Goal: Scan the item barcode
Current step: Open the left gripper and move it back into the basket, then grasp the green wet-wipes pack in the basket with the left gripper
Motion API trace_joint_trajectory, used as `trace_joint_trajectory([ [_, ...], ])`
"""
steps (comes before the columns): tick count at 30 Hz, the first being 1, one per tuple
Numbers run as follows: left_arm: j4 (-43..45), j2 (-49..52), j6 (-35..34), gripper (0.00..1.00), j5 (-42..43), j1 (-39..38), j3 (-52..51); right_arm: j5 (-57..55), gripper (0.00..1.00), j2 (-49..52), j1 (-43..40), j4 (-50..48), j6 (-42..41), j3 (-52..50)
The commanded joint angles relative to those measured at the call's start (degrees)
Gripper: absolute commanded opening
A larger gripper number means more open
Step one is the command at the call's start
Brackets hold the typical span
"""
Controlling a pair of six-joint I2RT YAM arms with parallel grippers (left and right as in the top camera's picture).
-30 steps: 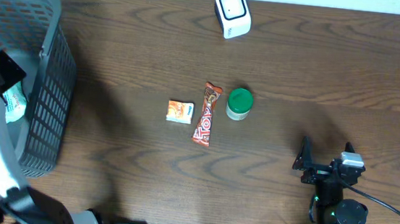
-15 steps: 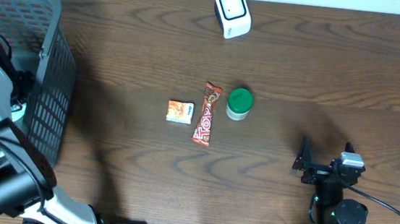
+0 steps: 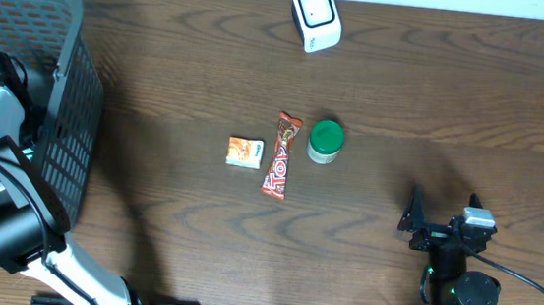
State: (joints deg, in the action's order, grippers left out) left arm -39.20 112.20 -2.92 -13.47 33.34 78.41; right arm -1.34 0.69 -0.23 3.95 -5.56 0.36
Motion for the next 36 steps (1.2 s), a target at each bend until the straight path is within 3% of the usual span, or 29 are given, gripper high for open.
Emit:
trace_joint_trajectory([
  [1,0.5,2.6,0.6,0.98,-1.0,0.4,-0.3,-0.5,0.99,-0.3,0.6,0.2,0.5,0.0],
  [22,3.3,10.8,1.3,1.00,-1.2,1.5,-0.3,-0.5,0.99,-0.3,0.6,0.2,0.5,0.0],
  [24,3.0,11.4,1.5,0.83,-1.2,1.5,-0.3,-0.5,0.99,-0.3,0.6,0.2,0.5,0.0],
  [27,2.2,11.3,1.6,0.40,-1.2,1.5,-0.3,-0.5,0.99,-0.3,0.6,0.2,0.5,0.0],
  [31,0.8,10.8,1.6,0.13,-1.2,1.5,-0.3,-0.5,0.99,-0.3,0.6,0.2,0.5,0.0],
  [32,0.4,10.4,1.6,0.08,-1.2,1.5,-0.3,-0.5,0.99,-0.3,0.6,0.2,0.5,0.0],
  [36,-2.3,8.3,1.6,0.07,-1.7,1.5,0.8,-0.5,0.99,-0.3,0.6,0.2,0.5,0.0],
])
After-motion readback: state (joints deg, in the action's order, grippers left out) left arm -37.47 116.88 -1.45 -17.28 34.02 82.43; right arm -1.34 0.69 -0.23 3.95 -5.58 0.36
